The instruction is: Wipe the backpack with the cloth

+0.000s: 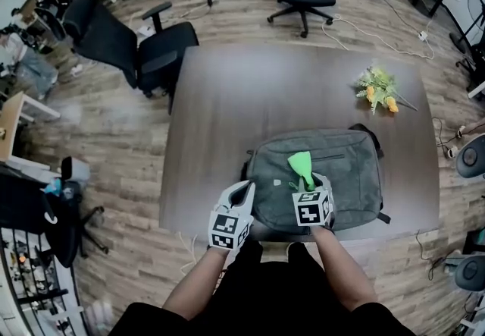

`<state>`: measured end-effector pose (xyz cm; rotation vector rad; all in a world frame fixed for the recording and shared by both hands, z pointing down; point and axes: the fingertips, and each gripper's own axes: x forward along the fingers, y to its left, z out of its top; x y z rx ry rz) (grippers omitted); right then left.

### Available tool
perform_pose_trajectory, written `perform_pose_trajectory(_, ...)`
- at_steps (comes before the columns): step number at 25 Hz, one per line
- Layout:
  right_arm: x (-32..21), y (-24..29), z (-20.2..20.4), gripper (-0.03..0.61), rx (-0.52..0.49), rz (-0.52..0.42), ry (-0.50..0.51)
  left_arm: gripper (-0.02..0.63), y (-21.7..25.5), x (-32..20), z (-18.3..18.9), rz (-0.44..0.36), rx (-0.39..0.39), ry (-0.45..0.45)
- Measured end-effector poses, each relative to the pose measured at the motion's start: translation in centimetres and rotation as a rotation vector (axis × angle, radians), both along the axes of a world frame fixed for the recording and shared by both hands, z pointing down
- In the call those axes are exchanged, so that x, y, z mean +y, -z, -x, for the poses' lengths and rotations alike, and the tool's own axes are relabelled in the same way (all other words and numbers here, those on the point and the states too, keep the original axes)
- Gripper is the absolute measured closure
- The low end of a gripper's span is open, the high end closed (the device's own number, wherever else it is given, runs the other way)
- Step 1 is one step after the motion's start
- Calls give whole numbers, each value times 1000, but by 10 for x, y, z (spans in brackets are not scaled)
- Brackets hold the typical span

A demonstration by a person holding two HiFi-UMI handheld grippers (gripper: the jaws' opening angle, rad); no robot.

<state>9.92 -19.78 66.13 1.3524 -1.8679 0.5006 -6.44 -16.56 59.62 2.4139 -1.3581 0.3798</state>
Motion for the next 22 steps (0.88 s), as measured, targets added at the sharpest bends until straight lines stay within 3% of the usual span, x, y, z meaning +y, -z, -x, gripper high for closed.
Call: perform_pose_trajectory(22,-6,35,-142,476,202,-23,-201,595,8,-6,-43,-23,21,-80)
